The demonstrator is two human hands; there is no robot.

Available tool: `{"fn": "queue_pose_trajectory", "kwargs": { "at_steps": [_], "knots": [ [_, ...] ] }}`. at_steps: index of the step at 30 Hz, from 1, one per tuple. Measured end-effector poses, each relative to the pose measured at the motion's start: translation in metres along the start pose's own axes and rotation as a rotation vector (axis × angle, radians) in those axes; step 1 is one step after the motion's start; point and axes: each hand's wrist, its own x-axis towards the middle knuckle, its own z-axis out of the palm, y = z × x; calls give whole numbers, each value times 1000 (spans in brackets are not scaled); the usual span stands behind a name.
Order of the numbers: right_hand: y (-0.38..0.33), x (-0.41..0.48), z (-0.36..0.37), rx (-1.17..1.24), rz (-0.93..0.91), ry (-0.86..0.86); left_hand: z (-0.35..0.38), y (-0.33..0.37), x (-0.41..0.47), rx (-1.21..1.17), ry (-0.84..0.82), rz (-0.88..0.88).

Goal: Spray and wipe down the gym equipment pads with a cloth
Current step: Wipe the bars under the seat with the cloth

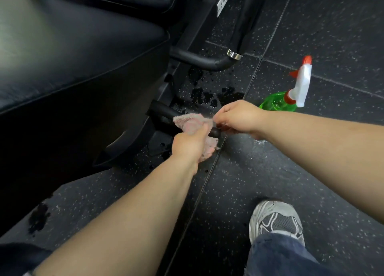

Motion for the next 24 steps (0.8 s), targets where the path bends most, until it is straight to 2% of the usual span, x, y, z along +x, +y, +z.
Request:
{"fn": "queue_pose_trajectory", "kwargs": {
  "at_steps": [3,4,5,7,8,10,11,13,14,19,22,24],
  "knots": [
    [-2,-3,3,-19,22,-48,-25,22,-2,560,439,544],
    [-2,-4,2,-21,29,-54,-32,35,-8,675,480,700],
    [-4,-5,1,-17,34,-61,-38,46,-9,705,413,811],
    [-5,-5,-1,0,39,-66,-44,58,-1,652,135,782],
    [-3,-5,-1,6,41,-62,-47,59,8,725,87,755],
    [1,-5,0,6,41,-47,-50,54,20,946,244,644],
    [3,-6,1,-1,41,-50,-49,51,23,1099,345,653],
    [7,-7,1,-6,47,-49,-33,36,29,1384,345,795],
    [11,-7,-2,7,59,-46,-18,27,29,1428,297,857],
    [31,-5,-20,204,231,84,23,-1,28,1211,130,912],
    [35,-2,-25,199,274,125,19,-18,18,1098,-165,1124],
    [27,-1,-22,235,257,61,13,-39,11,922,-264,1238]
  ]
}}
